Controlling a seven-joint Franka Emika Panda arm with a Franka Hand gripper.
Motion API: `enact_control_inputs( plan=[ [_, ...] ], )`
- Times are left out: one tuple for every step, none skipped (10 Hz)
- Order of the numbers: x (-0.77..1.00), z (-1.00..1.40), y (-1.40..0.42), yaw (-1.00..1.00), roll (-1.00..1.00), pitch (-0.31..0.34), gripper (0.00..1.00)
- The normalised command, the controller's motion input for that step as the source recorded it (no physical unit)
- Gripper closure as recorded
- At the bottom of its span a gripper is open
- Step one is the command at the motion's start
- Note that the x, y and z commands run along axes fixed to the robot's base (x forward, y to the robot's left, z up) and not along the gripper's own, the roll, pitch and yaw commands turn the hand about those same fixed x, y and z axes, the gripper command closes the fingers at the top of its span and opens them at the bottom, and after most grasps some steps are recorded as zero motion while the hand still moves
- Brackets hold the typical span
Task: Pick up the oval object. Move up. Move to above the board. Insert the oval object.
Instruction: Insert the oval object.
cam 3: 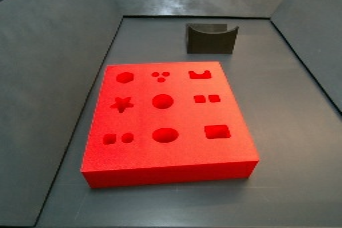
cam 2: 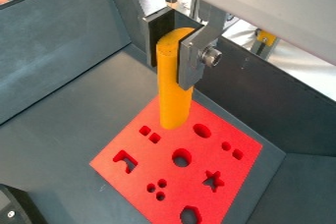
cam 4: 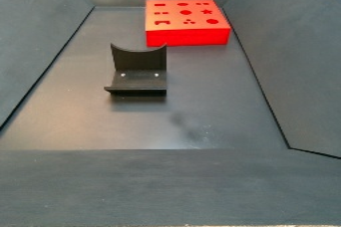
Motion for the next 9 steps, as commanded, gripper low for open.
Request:
enact_control_inputs(
  plan=[
    [0.03, -0.34, 0.00, -0.06, 0.00, 0.000, 1.00],
    [0.11, -0.78, 0.00, 0.21, -0.02, -0.114, 1.00],
    [0.06, -0.87, -0.06, 0.47, 0.00, -0.149, 1.00],
    [0.05, -0.86, -0.11, 0.63, 0.03, -0.151, 1.00],
    [0.06, -0.87, -0.17, 0.61, 0.06, -0.140, 1.00],
    [0.03, -0.85, -0.20, 0.61, 0.10, -0.144, 1.00],
    [0.00, -0.75, -0.15, 0.66, 0.18, -0.160, 1.00],
    [-0.08, -0.73, -0.16, 0.73, 0.20, -0.156, 1.00],
    [-0.17, -0.75, -0.21, 0.81, 0.18, -0.163, 1.00]
  ],
)
